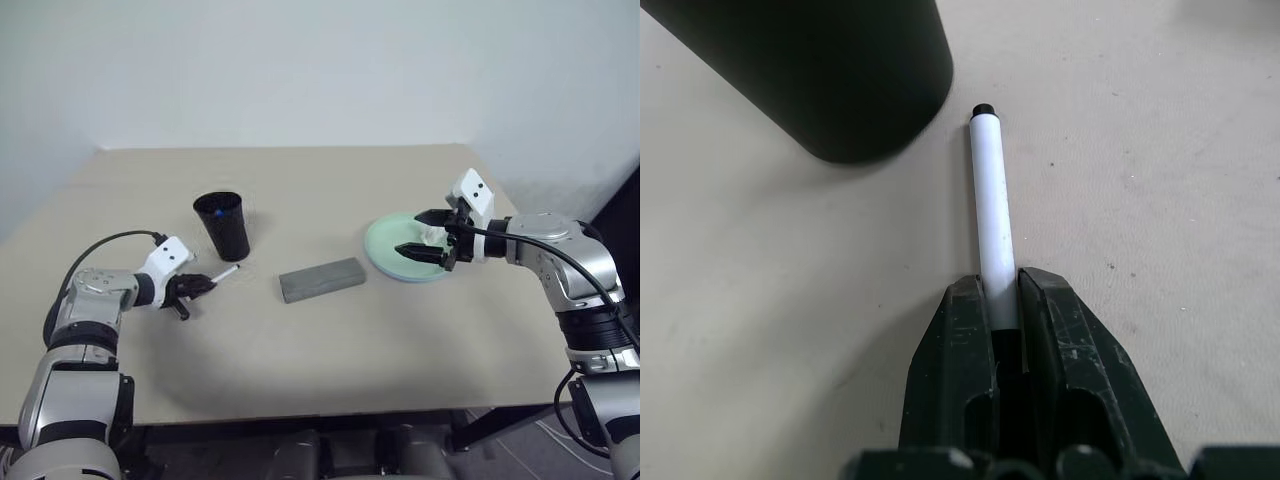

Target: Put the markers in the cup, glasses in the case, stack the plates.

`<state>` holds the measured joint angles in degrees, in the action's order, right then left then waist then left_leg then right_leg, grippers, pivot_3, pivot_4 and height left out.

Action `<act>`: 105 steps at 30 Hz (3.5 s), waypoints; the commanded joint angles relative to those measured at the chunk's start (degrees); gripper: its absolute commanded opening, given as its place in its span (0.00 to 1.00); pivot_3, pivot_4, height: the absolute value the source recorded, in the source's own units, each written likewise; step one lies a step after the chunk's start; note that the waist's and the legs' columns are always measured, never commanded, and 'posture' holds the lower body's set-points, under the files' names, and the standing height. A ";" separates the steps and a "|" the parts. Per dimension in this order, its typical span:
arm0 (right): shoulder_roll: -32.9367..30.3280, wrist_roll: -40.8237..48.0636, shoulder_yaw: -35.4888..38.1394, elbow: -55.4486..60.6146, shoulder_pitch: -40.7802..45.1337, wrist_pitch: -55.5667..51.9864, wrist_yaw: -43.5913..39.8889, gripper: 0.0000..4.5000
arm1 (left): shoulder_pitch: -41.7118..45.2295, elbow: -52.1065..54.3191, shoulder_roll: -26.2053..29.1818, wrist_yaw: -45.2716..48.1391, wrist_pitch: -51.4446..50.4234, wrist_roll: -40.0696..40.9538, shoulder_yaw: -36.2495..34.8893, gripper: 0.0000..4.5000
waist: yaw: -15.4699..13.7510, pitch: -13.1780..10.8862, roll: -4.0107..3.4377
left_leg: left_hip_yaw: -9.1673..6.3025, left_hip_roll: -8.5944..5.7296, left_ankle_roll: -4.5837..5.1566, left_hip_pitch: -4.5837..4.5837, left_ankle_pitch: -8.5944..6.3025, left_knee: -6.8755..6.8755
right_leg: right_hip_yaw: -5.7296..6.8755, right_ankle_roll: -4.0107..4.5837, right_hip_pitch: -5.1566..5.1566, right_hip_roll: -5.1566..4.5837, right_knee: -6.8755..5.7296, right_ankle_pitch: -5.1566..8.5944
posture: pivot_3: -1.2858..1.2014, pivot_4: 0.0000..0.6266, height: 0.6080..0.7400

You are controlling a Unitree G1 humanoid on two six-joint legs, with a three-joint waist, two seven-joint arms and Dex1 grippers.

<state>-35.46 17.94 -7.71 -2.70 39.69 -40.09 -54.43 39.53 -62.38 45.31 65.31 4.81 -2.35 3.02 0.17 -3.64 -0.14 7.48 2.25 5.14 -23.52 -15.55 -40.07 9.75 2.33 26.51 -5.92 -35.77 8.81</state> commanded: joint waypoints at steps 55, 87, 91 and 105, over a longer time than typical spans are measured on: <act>0.11 -0.21 0.83 1.37 0.96 1.84 0.67 1.00 | -7.78 38.01 7.31 17.10 -13.15 -1.30 11.39 0.66 | -0.34 -0.03 -0.15 | 0.24 -0.04 0.00 -0.07 -0.36 -0.03 | -0.20 0.00 0.14 0.05 0.05 0.02 | 0.52 0.00 0.94; 1.08 -0.57 0.49 -0.17 1.98 3.08 0.68 1.00 | 9.01 40.05 -4.81 9.67 -30.72 17.56 -3.78 0.01 | -0.39 -0.08 -0.05 | 0.02 0.04 -0.06 -0.23 -0.14 -0.19 | 0.16 -0.08 0.02 0.06 0.07 -0.03 | 0.52 0.00 0.94; 1.19 -0.66 0.40 -0.33 2.14 3.30 0.59 1.00 | 14.10 36.09 -9.02 -0.21 -28.92 18.91 -9.19 0.01 | -0.11 -0.07 -0.05 | 0.01 -0.02 -0.23 -0.12 -0.01 -0.18 | 0.12 -0.15 -0.09 0.08 0.02 -0.08 | 0.52 0.00 0.94; 1.50 -1.02 0.45 -0.07 2.20 3.43 0.26 1.00 | 19.66 10.21 -13.06 -28.70 -0.39 13.54 -16.48 0.01 | -0.09 -0.05 0.05 | -0.02 -0.15 -0.28 -0.06 0.14 -0.15 | 0.06 -0.17 -0.14 0.07 -0.04 -0.10 | 0.52 0.00 0.94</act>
<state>-33.98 16.80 -8.20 -3.88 40.12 -37.59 -54.00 56.98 -51.78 31.48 37.88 1.20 11.69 -12.67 0.08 -3.68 -0.09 7.44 2.06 4.85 -23.61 -15.41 -40.21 9.81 2.16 26.38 -5.86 -35.80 8.71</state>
